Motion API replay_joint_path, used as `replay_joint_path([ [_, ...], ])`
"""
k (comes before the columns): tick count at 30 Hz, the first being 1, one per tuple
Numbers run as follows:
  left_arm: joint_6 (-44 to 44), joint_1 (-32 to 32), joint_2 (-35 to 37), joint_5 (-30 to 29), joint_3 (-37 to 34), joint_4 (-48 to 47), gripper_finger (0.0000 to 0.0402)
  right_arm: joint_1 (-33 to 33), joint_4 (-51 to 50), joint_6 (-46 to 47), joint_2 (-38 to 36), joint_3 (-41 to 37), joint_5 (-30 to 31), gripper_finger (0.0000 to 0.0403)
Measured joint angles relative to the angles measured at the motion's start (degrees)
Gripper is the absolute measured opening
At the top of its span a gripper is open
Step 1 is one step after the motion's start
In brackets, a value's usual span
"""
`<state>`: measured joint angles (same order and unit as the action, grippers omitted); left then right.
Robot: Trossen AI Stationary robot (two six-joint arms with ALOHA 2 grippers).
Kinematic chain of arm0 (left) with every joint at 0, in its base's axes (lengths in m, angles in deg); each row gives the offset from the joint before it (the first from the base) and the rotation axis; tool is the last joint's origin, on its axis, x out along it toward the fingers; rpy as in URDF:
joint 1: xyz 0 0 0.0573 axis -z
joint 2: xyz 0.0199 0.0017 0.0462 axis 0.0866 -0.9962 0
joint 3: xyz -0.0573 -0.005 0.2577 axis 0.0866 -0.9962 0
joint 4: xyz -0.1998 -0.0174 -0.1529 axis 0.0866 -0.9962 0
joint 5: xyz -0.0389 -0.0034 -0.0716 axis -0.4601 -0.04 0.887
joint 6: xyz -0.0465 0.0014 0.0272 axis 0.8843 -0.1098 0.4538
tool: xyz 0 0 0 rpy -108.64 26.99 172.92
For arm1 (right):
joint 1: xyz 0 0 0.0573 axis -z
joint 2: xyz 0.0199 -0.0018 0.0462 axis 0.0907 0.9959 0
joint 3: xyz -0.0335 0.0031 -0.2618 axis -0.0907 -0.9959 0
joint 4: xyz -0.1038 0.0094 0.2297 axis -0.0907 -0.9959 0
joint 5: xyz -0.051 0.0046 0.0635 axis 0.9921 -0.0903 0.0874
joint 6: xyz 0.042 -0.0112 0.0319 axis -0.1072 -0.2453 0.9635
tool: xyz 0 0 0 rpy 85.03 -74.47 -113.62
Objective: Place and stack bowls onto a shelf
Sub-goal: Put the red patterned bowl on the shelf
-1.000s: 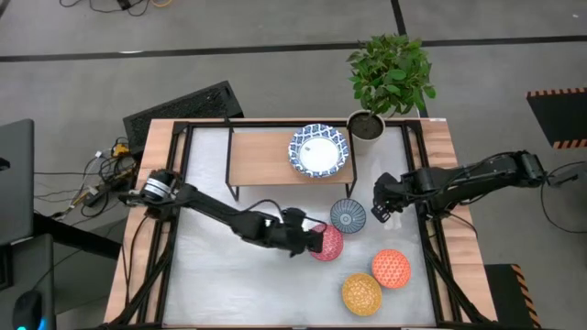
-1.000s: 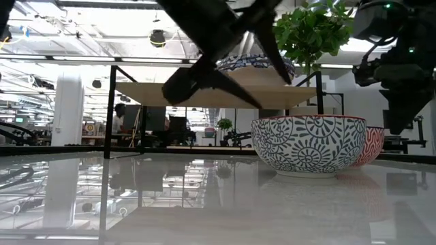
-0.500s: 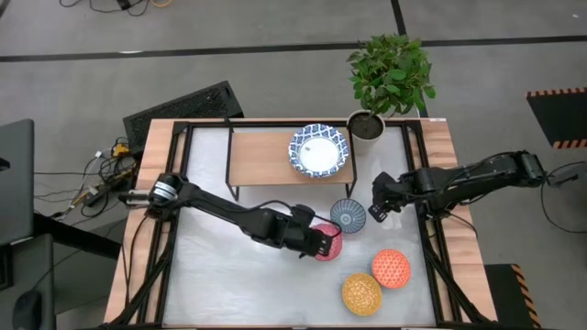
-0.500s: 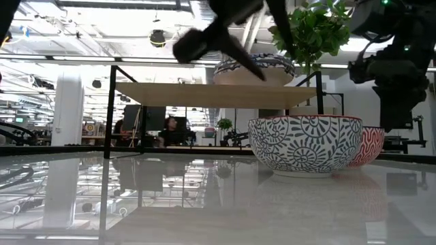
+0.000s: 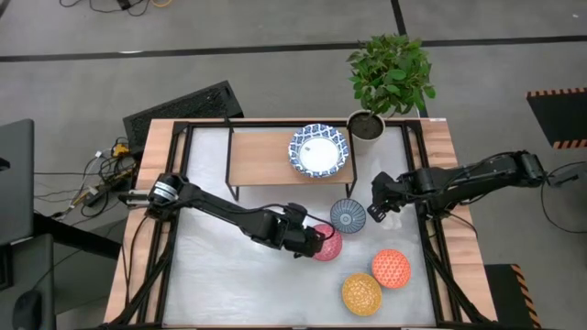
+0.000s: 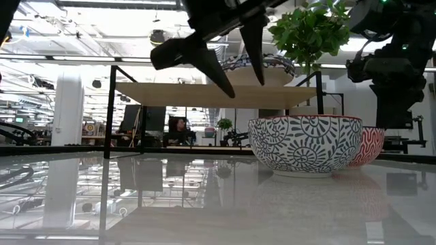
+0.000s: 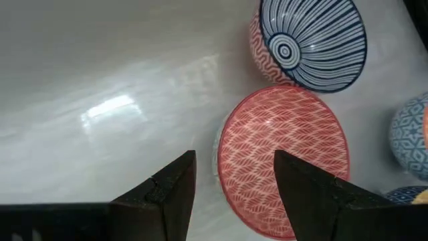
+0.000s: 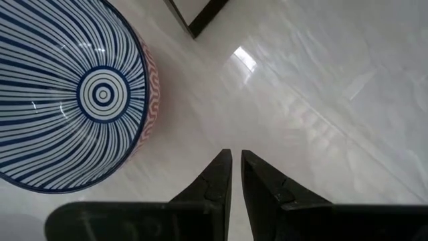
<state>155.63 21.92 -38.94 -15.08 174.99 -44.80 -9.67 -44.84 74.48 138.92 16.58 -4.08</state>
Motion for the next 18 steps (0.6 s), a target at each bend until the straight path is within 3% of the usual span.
replay_joint_path([
  [4,-0.03,0.11,-0.04,0.83,-2.68,5.33,0.0186,0.00,-0.02,-0.02,0.00,0.00,-0.02,0.0063],
  [18,-0.18,0.13,-2.99,3.78,-4.64,10.82,0.0186,0.12,0.13,-1.34,0.01,0.00,0.11,0.0063],
])
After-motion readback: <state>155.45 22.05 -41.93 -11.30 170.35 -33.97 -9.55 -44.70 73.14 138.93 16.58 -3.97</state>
